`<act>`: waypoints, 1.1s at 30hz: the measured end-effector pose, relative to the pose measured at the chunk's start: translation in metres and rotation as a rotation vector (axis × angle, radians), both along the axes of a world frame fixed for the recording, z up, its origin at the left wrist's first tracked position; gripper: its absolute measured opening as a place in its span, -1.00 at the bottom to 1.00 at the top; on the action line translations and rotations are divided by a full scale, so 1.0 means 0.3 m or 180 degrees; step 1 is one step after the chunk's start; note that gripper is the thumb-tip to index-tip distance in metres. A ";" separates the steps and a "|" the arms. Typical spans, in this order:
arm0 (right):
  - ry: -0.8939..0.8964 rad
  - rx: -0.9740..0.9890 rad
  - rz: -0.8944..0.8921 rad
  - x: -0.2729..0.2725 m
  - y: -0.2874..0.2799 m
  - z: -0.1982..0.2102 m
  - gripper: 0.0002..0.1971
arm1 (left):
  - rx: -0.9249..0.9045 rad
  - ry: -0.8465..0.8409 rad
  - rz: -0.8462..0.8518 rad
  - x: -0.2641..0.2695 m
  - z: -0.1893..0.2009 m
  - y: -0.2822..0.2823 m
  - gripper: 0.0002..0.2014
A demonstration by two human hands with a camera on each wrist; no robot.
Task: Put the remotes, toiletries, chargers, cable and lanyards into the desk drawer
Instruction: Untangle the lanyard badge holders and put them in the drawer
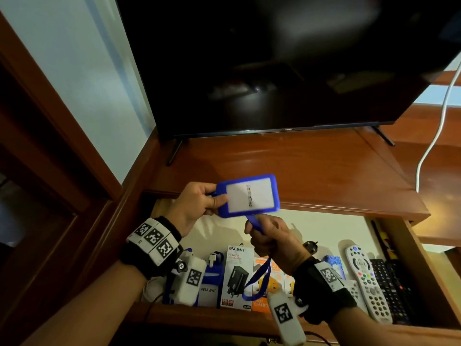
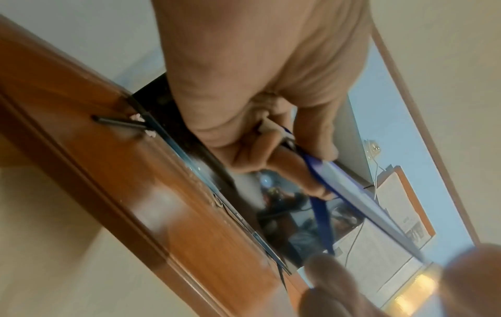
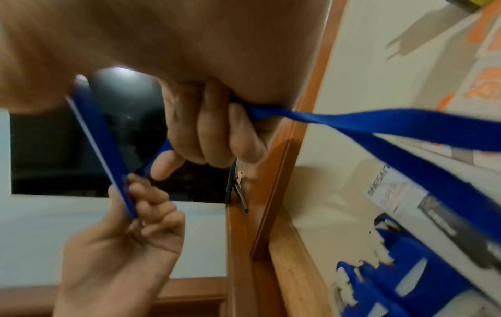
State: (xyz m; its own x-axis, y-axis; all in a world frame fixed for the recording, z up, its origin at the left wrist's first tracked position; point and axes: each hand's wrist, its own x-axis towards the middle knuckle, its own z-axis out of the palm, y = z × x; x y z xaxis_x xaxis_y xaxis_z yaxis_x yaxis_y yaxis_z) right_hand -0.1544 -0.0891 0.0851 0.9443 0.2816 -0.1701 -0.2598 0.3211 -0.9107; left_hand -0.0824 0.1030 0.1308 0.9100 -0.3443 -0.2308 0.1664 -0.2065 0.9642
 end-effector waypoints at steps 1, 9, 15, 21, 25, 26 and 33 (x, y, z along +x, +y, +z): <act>-0.0024 -0.0219 -0.0045 -0.001 0.010 0.008 -0.55 | -0.0070 -0.0005 0.0273 0.001 -0.009 -0.010 -0.87; -0.0560 -0.2088 0.0136 0.016 0.041 0.086 -0.76 | 0.1292 -0.1068 0.0920 0.005 -0.075 -0.045 -0.91; -0.1105 -0.3064 0.0273 0.088 -0.037 0.140 -0.78 | 0.2377 -0.1472 -0.1011 -0.020 -0.055 -0.034 -0.90; -0.0432 -0.2023 0.0338 0.103 -0.086 0.083 -0.77 | 0.1184 -0.0413 -0.1492 -0.010 -0.025 -0.005 -0.89; 0.0122 -0.0811 -0.0120 0.079 -0.051 0.027 -0.76 | -0.0140 -0.0067 -0.0694 -0.011 -0.031 0.004 -0.79; 0.0252 -0.0672 -0.0177 0.075 -0.033 0.018 -0.74 | -0.0353 -0.0056 -0.0479 -0.012 -0.034 -0.002 -0.80; 0.0423 -0.0585 0.0015 0.051 0.053 -0.021 -0.60 | -0.0656 -0.0125 0.1128 0.020 -0.034 -0.028 -0.81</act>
State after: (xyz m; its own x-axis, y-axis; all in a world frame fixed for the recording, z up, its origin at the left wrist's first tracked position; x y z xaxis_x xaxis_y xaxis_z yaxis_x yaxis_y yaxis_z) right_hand -0.1392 -0.0733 0.0787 0.9089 0.2387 -0.3419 -0.3826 0.1513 -0.9115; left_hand -0.0764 0.0946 0.1205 0.9873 -0.0433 -0.1526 0.1549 0.0552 0.9864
